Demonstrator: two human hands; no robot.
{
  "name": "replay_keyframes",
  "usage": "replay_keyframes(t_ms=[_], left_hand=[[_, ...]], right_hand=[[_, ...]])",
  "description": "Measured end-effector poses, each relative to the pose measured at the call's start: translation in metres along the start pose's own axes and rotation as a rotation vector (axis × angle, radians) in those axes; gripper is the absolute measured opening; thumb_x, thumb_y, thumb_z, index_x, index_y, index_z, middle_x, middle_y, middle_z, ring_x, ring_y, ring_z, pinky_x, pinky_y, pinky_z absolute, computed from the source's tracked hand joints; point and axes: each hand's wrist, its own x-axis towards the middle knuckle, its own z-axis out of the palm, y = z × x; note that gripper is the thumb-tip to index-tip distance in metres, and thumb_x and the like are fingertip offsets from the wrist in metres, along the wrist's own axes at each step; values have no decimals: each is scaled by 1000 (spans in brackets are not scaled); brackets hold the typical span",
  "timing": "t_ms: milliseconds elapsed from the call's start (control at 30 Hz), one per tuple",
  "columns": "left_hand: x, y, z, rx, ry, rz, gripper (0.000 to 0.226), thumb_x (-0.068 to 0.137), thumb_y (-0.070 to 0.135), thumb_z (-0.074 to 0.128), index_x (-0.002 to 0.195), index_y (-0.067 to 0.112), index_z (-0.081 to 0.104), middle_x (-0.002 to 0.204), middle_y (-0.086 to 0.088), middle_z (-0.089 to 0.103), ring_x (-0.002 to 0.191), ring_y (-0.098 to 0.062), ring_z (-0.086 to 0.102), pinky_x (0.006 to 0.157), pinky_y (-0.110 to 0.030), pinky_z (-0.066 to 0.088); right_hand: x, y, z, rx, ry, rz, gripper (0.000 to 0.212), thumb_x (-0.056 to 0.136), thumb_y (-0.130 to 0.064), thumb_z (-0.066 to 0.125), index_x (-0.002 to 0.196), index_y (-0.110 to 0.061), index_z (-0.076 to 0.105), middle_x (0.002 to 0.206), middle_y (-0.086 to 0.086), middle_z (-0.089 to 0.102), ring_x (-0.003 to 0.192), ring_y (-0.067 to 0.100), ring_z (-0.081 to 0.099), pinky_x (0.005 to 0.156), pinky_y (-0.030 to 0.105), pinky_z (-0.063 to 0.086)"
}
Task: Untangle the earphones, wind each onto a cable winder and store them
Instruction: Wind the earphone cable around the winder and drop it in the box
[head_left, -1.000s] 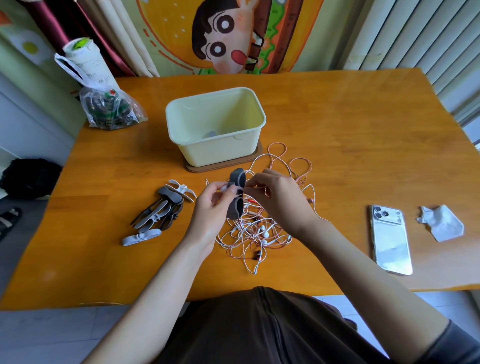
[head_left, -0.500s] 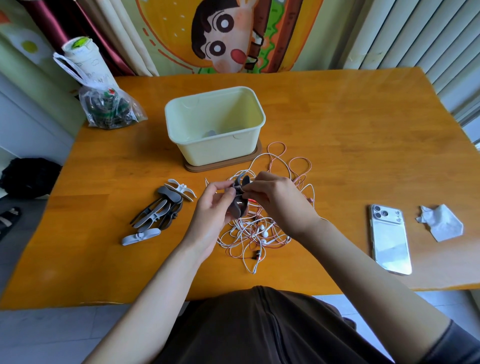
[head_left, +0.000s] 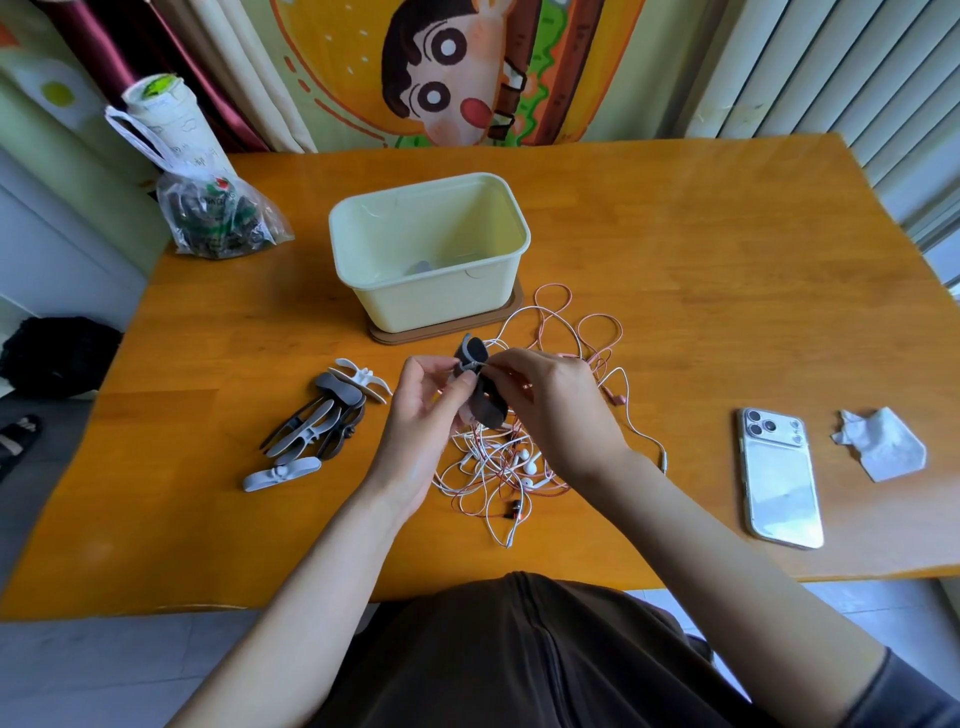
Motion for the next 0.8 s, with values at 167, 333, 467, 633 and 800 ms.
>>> replay_keyframes(t_ms=[167, 333, 467, 633, 800], left_hand=[[-1, 6, 1, 265, -21, 150, 20, 95, 12, 55, 106, 27, 51, 101, -10, 61, 72, -1, 62, 70, -16, 49], [-1, 5, -1, 390, -58, 216, 17, 91, 17, 61, 105, 27, 63, 102, 1, 67, 93, -11, 65, 72, -15, 51], [2, 3, -5, 485, -6, 268, 16, 88, 13, 66, 100, 23, 67, 94, 5, 69, 88, -9, 64, 71, -10, 50], [2, 1, -9, 540, 15, 293, 23, 85, 5, 68, 91, 27, 69, 86, 13, 69, 82, -6, 63, 70, -9, 49], [2, 2, -10, 585, -57, 277, 27, 83, 7, 70, 86, 34, 67, 86, 14, 69, 83, -11, 65, 72, -15, 53]], right_hand=[[-3, 0, 1, 30, -5, 9, 12, 89, -7, 61, 97, -5, 70, 87, 8, 70, 75, 18, 65, 67, 23, 52], [-3, 1, 1, 43, -6, 24, 15, 89, -9, 61, 101, -7, 70, 89, 7, 71, 77, 16, 66, 69, 23, 54], [-5, 3, 2, 30, -33, 15, 14, 88, -9, 62, 99, -6, 70, 88, 7, 70, 78, 17, 66, 69, 24, 53], [0, 11, -6, -1, -167, 8, 15, 89, -14, 62, 99, -8, 71, 88, 5, 68, 73, 10, 58, 66, 15, 46], [13, 20, -24, -65, -185, -78, 12, 86, -16, 66, 93, -11, 74, 85, 3, 63, 72, 19, 61, 62, 29, 49]])
